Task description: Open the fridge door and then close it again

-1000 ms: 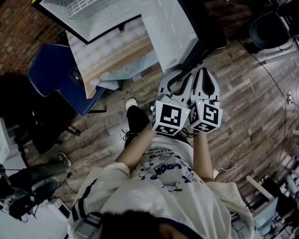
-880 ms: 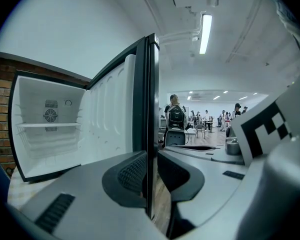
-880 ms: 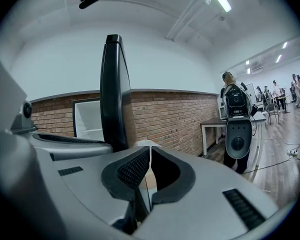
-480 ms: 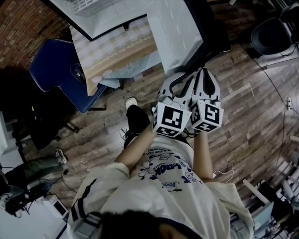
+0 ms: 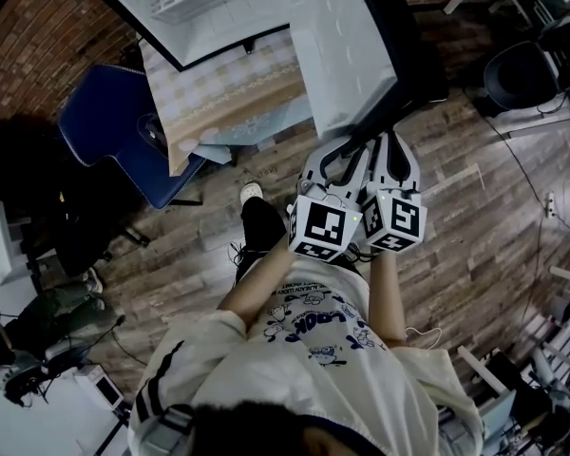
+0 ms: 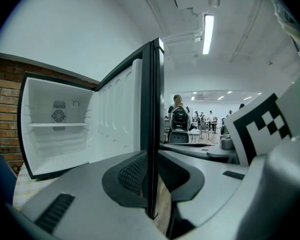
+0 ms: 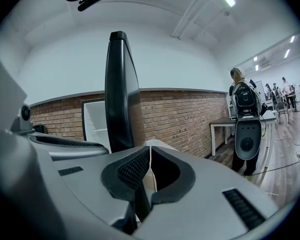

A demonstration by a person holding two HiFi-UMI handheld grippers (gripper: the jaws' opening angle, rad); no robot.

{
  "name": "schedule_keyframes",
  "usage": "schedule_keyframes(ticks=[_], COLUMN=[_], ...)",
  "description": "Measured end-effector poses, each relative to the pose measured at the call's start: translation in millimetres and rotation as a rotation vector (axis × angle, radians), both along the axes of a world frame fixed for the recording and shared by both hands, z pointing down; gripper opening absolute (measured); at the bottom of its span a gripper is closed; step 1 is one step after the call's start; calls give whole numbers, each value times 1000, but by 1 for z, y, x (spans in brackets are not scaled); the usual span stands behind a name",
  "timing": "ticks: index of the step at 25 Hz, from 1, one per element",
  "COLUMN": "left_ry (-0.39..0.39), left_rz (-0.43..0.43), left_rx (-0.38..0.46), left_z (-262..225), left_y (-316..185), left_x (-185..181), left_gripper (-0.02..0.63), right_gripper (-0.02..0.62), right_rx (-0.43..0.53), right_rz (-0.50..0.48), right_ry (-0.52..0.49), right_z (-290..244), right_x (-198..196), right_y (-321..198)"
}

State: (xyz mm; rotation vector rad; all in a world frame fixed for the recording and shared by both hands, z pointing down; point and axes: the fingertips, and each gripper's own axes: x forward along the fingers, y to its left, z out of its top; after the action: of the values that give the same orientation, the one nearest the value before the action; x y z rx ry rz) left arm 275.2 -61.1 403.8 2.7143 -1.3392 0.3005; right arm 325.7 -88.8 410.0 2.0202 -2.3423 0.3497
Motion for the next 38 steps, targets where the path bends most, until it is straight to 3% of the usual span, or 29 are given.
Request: schedule_keyframes(ticks=[13,28,38], left_ry=[31,50,36], left_rz=[-37,-135,-213], left_rx=[30,25,30], left_z=[-9,-7,-6], left_y=[9,7,2], left_x=[-28,-76,-111], left_gripper=[78,130,130], right_gripper=[34,33,34], right_rx=[-3,-2,16], right_rz=[-90,-257,-400], right_ry=[0,6,7], right_z=[0,1,5], right_x=[-35,-95,-131], right_y=[6,8,5])
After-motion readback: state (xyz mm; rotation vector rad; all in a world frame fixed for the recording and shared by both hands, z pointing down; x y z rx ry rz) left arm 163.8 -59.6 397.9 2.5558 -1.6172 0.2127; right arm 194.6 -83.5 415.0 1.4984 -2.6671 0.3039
